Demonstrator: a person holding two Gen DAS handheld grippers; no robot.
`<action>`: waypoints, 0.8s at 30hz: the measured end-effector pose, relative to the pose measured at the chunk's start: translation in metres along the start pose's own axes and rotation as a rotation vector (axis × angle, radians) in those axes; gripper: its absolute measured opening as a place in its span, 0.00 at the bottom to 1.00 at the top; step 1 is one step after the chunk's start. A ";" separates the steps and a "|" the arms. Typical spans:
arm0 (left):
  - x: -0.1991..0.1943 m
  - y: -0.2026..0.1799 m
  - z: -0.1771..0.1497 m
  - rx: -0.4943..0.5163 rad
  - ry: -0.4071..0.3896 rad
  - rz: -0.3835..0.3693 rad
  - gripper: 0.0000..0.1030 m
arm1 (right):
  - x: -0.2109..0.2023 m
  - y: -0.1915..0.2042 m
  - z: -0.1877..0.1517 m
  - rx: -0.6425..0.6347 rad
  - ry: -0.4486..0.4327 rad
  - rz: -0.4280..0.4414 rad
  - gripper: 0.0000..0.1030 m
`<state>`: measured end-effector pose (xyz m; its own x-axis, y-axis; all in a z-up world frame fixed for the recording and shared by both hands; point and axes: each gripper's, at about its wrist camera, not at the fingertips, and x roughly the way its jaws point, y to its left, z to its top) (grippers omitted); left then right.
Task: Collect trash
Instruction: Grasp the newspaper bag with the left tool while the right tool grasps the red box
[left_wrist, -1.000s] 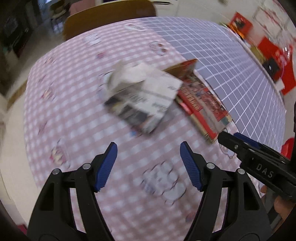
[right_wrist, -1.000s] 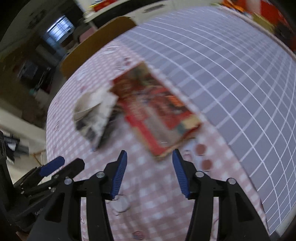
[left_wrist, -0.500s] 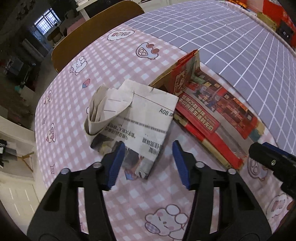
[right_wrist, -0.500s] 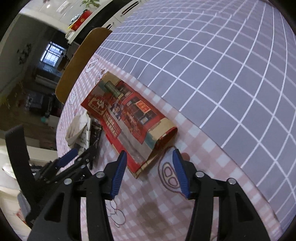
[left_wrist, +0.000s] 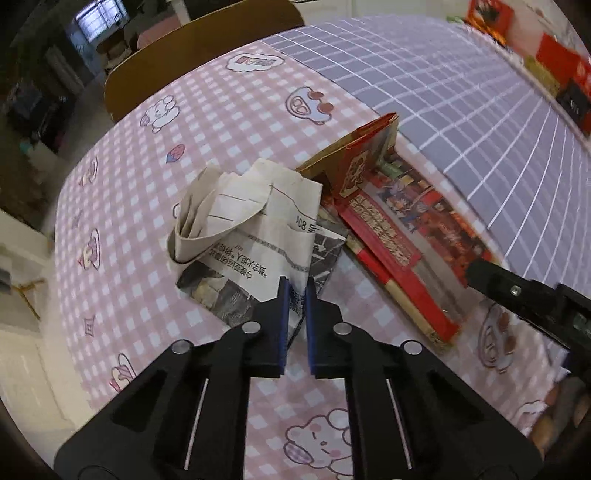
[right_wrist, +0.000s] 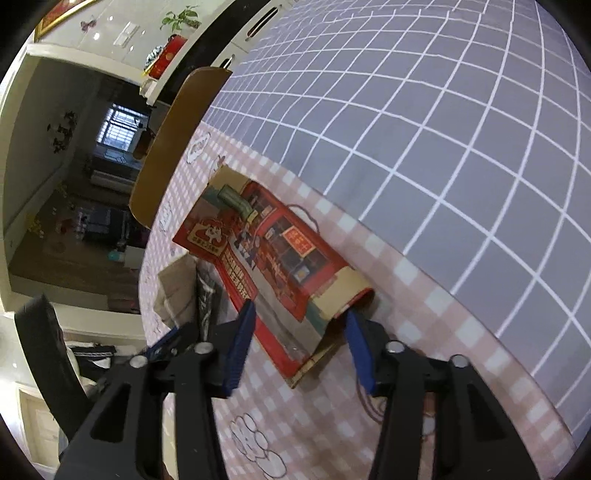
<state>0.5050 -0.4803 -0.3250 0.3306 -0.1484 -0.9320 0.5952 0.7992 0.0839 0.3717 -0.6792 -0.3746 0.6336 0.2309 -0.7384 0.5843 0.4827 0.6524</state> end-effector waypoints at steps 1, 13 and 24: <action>-0.003 0.002 -0.001 -0.010 -0.006 -0.006 0.06 | 0.002 -0.001 0.002 0.011 0.005 0.009 0.26; -0.051 0.060 -0.011 -0.230 -0.086 -0.114 0.02 | -0.016 0.062 0.001 -0.200 -0.056 0.043 0.05; -0.109 0.138 -0.055 -0.419 -0.168 -0.156 0.02 | -0.026 0.139 -0.039 -0.351 0.004 0.114 0.01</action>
<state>0.5110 -0.3217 -0.2308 0.3953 -0.3503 -0.8491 0.3123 0.9206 -0.2343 0.4171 -0.5851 -0.2716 0.6822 0.3028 -0.6656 0.2999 0.7143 0.6324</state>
